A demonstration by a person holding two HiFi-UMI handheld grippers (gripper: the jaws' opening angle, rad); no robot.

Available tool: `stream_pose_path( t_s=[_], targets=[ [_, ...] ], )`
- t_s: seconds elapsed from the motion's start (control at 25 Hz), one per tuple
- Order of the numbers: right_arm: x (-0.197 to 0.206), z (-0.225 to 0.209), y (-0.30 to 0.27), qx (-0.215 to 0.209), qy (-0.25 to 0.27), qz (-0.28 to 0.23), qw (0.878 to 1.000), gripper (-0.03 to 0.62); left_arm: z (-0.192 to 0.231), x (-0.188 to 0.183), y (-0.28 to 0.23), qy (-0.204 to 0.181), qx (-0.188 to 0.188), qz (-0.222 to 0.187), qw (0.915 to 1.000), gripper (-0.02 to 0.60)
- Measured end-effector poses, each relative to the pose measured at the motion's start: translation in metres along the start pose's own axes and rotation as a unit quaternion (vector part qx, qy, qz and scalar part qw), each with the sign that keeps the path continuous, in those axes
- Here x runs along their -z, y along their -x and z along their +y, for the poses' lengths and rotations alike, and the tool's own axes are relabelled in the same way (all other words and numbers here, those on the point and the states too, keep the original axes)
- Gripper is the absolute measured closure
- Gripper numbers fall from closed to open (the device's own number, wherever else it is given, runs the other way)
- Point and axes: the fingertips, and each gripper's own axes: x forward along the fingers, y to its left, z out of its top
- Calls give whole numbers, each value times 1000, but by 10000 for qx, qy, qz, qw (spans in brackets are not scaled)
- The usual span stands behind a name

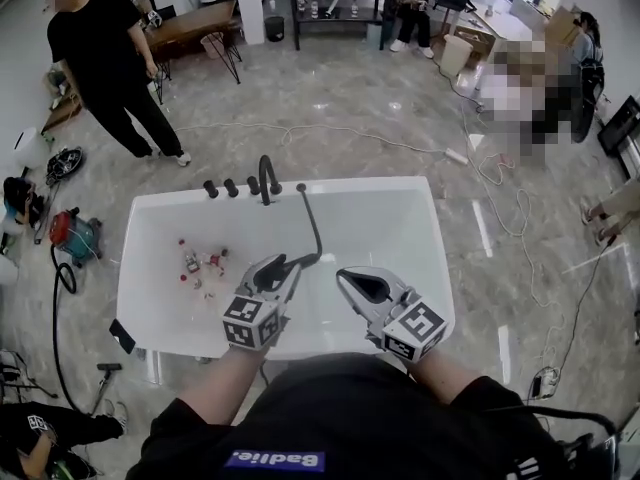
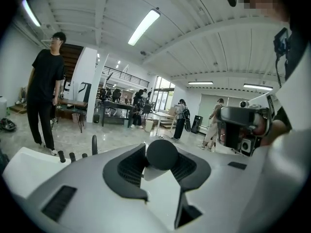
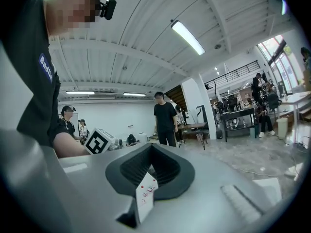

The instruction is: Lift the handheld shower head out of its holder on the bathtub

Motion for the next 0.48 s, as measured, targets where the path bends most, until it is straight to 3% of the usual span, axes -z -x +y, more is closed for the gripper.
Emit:
stream_pose_path(
  t_s=[0.32, 0.48],
  targets=[
    [10, 4, 16, 7, -115, 154, 9998, 592, -44, -1, 28, -663, 158, -23, 9977, 451],
    [19, 9, 17, -43, -152, 255, 9995, 592, -53, 3, 44, -629, 171, -46, 9979, 451]
  ],
)
